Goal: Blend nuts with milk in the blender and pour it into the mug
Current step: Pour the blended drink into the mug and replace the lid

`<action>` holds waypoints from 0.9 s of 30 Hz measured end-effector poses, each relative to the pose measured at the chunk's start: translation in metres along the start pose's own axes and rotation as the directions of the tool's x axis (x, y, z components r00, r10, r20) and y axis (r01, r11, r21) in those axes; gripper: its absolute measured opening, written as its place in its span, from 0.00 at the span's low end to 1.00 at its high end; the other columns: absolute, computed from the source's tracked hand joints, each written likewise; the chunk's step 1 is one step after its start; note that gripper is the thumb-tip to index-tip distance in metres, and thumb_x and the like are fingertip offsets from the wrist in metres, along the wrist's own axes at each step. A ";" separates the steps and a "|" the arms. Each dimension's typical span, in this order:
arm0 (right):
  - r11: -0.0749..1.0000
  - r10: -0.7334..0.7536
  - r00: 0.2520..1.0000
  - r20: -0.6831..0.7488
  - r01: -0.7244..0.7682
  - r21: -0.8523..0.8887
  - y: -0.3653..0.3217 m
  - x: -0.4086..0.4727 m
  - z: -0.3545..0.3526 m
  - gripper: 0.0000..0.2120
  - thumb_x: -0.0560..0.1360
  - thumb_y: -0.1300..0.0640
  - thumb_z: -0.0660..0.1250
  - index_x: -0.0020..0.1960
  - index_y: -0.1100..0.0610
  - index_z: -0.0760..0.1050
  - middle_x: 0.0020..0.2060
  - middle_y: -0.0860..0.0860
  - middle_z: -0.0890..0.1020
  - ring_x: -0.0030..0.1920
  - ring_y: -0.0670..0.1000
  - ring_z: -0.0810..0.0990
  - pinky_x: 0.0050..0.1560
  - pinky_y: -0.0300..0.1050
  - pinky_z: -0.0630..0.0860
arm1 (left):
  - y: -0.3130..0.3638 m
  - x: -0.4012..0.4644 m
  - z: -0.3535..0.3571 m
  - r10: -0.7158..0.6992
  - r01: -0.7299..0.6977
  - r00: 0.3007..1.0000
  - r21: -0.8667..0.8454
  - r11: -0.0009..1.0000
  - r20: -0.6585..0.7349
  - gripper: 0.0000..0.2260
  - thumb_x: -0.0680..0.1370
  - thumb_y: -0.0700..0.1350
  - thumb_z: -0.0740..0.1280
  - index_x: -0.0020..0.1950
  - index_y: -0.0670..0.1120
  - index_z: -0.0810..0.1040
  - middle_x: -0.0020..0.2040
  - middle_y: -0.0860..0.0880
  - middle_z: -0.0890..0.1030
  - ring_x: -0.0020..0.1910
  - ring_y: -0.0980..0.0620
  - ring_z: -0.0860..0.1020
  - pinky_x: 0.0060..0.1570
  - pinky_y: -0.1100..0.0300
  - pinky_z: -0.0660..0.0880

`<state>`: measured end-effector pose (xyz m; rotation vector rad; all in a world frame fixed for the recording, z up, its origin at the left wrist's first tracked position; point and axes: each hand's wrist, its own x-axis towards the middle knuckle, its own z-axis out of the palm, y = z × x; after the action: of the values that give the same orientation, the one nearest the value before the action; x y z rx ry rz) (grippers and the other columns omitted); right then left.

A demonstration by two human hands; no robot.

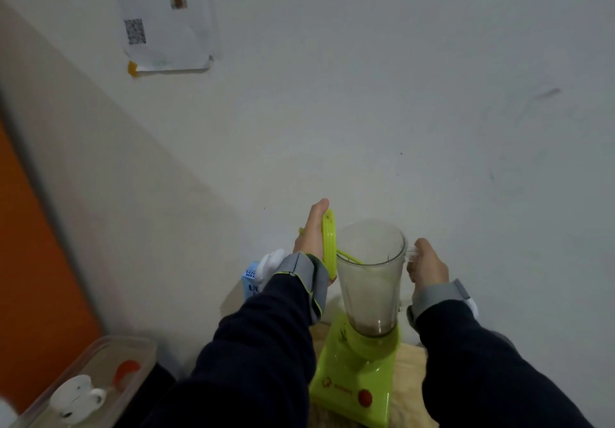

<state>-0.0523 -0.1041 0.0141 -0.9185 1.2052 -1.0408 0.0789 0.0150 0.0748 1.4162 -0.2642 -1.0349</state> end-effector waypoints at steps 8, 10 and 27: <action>1.000 -0.024 0.992 -0.120 0.022 -0.014 0.007 -0.040 -0.023 0.12 0.67 0.51 0.61 0.29 0.57 0.67 0.27 0.51 0.67 0.29 0.51 0.61 0.35 0.46 0.58 | -0.001 -0.020 -0.048 -0.075 0.081 0.986 -0.035 0.996 0.146 0.51 0.47 0.74 0.63 0.63 0.46 0.76 0.51 0.45 0.76 0.48 0.45 0.76 0.48 0.52 0.72; 1.000 -0.015 0.987 -0.157 0.010 -0.028 0.011 -0.055 -0.028 0.12 0.66 0.50 0.61 0.29 0.57 0.67 0.27 0.51 0.67 0.29 0.51 0.61 0.35 0.46 0.59 | 0.000 -0.023 -0.069 -0.084 0.096 0.981 -0.062 0.993 0.173 0.48 0.50 0.75 0.63 0.60 0.45 0.76 0.51 0.45 0.75 0.48 0.45 0.76 0.48 0.52 0.72; 0.977 0.053 0.947 -0.318 -0.115 -0.182 0.089 -0.204 -0.017 0.26 0.55 0.35 0.59 0.38 0.56 0.78 0.38 0.54 0.79 0.43 0.57 0.78 0.56 0.56 0.74 | -0.064 -0.048 -0.251 -0.268 0.276 0.953 -0.041 0.960 0.139 0.43 0.55 0.76 0.60 0.52 0.42 0.79 0.49 0.40 0.79 0.50 0.41 0.77 0.57 0.46 0.71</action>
<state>-0.0679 0.1167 -0.0165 -0.8661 1.6232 -1.0350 0.2012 0.2304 -0.0140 1.3557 -0.1339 -1.3559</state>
